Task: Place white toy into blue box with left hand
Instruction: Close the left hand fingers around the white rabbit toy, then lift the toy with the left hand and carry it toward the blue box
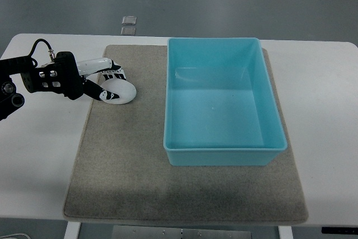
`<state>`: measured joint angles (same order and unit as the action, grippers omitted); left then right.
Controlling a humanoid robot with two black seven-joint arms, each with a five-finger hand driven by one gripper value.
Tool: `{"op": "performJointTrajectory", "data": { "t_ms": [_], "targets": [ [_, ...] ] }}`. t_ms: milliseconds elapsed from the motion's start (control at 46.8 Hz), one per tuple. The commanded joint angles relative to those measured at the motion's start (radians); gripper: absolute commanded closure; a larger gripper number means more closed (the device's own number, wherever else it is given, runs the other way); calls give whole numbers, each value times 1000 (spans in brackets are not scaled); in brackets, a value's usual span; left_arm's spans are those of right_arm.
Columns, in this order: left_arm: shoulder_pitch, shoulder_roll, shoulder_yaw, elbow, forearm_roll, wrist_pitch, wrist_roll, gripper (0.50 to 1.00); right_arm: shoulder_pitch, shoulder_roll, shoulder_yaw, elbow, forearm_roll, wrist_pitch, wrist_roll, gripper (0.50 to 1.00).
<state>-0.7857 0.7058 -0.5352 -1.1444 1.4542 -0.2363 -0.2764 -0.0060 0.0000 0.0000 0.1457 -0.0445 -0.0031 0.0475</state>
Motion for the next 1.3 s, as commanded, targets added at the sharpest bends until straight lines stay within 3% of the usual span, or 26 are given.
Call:
{"op": "performJointTrajectory", "data": {
  "t_ms": [0, 257, 748, 1090, 1283],
  "targets": [
    [-7, 3, 0, 0, 0, 0, 0, 1000, 0, 0, 0, 0, 0, 0, 0, 564],
    [-30, 35, -2, -11, -2, 0, 0, 1000, 0, 0, 0, 0, 0, 0, 0, 564],
    [-259, 60, -3, -23, -5, 49, -14, 1000, 0, 0, 0, 0, 0, 0, 0, 564],
    [-346, -68, 9, -64, -5, 40, -12, 1000, 0, 0, 0, 0, 0, 0, 0, 564],
    [-435, -161, 147, -64, -2, 44, -9, 1000, 0, 0, 0, 0, 0, 0, 0, 564]
  ]
}}
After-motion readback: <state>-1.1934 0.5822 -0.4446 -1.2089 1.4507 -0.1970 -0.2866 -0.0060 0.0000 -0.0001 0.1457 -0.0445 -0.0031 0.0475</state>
